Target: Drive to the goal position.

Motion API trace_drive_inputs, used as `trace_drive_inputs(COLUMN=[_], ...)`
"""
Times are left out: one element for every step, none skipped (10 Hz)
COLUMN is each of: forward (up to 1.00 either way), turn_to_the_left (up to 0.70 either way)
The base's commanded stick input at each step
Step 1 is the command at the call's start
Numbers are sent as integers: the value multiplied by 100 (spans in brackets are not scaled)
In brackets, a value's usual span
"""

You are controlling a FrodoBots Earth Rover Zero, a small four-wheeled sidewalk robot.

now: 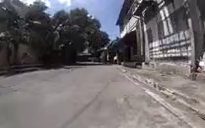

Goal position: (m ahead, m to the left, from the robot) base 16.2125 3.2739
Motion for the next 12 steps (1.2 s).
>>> trace_drive_inputs(forward=[85, 85, 85, 85, 85, 85, 85, 85, 85, 85, 85, 85], turn_to_the_left=[0, 0, 0, 0, 0, 0, 0, 0, 0, 0, 0, 0])
